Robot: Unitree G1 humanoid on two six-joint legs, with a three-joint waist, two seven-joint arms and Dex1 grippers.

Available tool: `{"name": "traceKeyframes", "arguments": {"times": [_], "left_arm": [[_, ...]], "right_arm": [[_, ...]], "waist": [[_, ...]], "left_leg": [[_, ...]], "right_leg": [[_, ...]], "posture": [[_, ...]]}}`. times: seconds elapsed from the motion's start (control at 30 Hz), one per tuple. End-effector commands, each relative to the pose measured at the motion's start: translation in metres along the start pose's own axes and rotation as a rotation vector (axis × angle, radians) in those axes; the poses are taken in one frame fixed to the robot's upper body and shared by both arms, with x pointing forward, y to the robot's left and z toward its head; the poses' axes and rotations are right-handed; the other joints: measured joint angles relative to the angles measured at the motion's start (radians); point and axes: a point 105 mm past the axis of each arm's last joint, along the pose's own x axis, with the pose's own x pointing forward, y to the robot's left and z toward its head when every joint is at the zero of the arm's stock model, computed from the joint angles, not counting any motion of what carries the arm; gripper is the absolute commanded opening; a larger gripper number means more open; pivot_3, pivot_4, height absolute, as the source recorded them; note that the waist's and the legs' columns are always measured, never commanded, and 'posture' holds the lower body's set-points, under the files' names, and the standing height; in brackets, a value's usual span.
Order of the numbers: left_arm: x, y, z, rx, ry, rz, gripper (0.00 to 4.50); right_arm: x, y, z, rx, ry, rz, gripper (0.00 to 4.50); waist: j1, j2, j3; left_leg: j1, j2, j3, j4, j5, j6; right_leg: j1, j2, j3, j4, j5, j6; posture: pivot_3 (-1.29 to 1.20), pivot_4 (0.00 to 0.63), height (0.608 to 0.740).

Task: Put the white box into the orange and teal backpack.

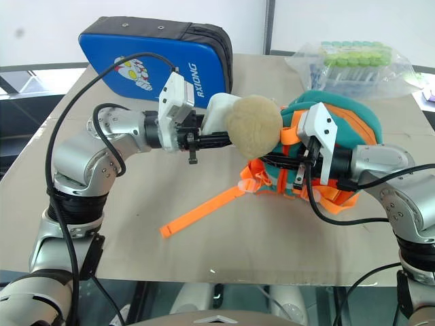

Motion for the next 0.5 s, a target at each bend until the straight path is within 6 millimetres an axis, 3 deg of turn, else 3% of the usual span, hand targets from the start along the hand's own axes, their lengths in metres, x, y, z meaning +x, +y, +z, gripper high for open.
{"name": "traceKeyframes", "arguments": {"times": [0.03, 0.17, 0.3, 0.4, 0.5], "left_arm": [[-0.017, -0.042, 0.021, -0.091, -0.109, -0.341, 1.16], [-0.043, -0.041, 0.023, -0.124, -0.065, -0.368, 1.16], [-0.043, -0.033, 0.028, -0.085, -0.057, -0.319, 1.16], [-0.020, -0.033, 0.019, -0.023, -0.007, -0.312, 1.16], [0.023, -0.024, 0.008, 0.065, 0.027, -0.230, 1.16]], "right_arm": [[-0.012, 0.003, 0.003, -0.039, -0.030, 0.003, 0.07], [-0.018, 0.003, 0.001, -0.046, -0.026, 0.000, 0.07], [-0.016, 0.009, 0.013, -0.057, -0.073, 0.056, 0.07], [-0.014, 0.013, 0.019, -0.056, -0.093, 0.093, 0.07], [-0.008, 0.015, 0.028, -0.064, -0.116, 0.119, 0.07]], "waist": [[-0.006, 0.000, 0.000], [-0.012, 0.000, 0.000], [-0.006, 0.000, 0.000], [-0.002, 0.000, 0.000], [0.008, 0.000, 0.000]], "left_leg": [[0.000, 0.000, 0.000, 0.000, 0.000, 0.000], [0.001, 0.001, 0.000, 0.000, 0.000, 0.000], [0.001, 0.001, 0.001, 0.001, 0.000, 0.000], [0.000, 0.001, 0.000, 0.003, 0.000, 0.000], [0.000, 0.000, 0.000, 0.004, 0.000, 0.000]], "right_leg": [[0.000, 0.000, 0.000, 0.000, 0.000, 0.000], [0.000, 0.001, 0.000, 0.000, 0.000, 0.000], [0.000, 0.001, 0.000, 0.000, 0.000, 0.000], [0.001, 0.001, 0.000, 0.000, 0.000, 0.000], [0.002, 0.000, 0.000, 0.000, 0.000, 0.000]], "posture": [[0.00, 0.150, 0.740], [0.00, 0.150, 0.740], [0.00, 0.150, 0.740], [0.00, 0.150, 0.740], [0.00, 0.150, 0.740]]}}
